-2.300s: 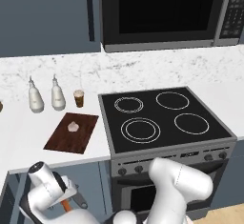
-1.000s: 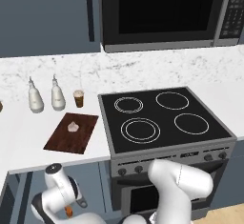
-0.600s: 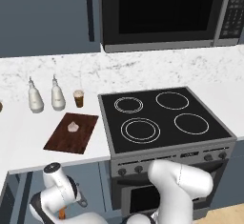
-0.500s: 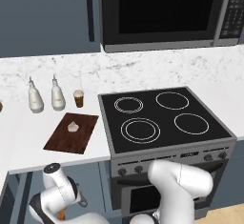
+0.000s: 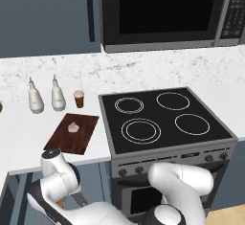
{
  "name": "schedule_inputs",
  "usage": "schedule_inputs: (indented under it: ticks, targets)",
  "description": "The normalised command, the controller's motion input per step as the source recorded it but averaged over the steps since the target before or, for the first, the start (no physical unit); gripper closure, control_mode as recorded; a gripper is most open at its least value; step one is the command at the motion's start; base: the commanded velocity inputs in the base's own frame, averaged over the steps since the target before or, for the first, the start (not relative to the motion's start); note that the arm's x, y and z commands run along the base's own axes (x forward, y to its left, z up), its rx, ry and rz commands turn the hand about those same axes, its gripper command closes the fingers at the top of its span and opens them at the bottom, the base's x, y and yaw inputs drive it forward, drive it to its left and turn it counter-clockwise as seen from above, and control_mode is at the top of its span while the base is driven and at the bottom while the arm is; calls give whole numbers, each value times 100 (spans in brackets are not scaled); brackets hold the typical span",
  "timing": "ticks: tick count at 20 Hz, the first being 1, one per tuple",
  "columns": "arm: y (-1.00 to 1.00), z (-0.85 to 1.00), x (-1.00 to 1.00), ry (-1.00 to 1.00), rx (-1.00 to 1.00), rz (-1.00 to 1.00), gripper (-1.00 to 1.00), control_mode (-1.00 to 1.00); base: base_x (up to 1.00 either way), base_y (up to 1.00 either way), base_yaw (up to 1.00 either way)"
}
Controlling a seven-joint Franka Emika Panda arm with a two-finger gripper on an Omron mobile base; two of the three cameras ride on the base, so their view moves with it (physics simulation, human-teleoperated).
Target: Place the appropriate cutting tool for cutting the garlic skin on the cutting board.
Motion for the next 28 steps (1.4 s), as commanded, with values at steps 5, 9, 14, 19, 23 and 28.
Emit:
schedule_inputs:
  ticks: [5, 9, 14, 19, 23, 28]
  targets:
    - [0, 99, -37, 5, 0, -1, 100, -100, 0, 0, 0]
    - [-15, 81, -51, 5, 0, -12, 100, -100, 0, 0, 0]
    - [-33, 87, -26, 4, 0, -14, 100, -100, 0, 0, 0]
    - [-61, 81, -25, 0, 0, 0, 100, -100, 0, 0, 0]
    - [-44, 62, -1, -4, 0, 0, 100, -100, 0, 0, 0]
    - [-43, 49, 18, -9, 0, 1, 100, -100, 0, 0, 0]
